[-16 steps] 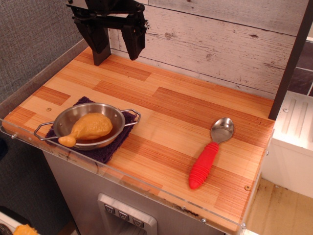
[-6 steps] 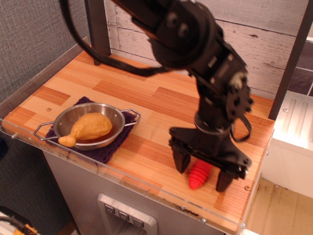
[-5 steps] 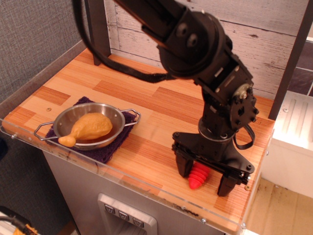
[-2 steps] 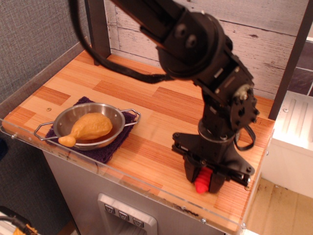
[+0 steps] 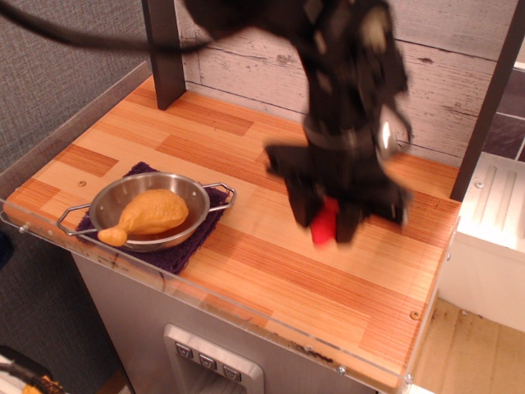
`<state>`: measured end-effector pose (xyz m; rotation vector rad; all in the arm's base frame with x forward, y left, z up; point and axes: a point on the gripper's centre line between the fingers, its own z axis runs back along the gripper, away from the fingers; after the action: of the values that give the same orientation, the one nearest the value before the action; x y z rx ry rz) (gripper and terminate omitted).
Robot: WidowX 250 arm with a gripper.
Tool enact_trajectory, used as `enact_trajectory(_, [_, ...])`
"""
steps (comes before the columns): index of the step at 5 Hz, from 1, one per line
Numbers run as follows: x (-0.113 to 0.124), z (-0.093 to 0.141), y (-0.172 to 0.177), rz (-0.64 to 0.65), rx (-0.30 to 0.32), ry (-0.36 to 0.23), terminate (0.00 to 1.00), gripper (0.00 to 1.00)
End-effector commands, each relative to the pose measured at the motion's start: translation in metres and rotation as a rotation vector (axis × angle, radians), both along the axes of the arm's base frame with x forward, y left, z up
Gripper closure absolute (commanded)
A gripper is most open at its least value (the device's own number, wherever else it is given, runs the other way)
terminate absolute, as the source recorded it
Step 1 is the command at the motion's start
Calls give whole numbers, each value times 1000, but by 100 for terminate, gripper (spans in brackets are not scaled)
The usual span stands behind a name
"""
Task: Place the spoon on the left of the stove
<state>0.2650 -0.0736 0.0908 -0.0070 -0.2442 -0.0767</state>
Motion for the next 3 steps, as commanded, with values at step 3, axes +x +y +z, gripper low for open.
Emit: enact_trajectory(3, [-48, 58, 201, 78, -25, 36, 0, 100])
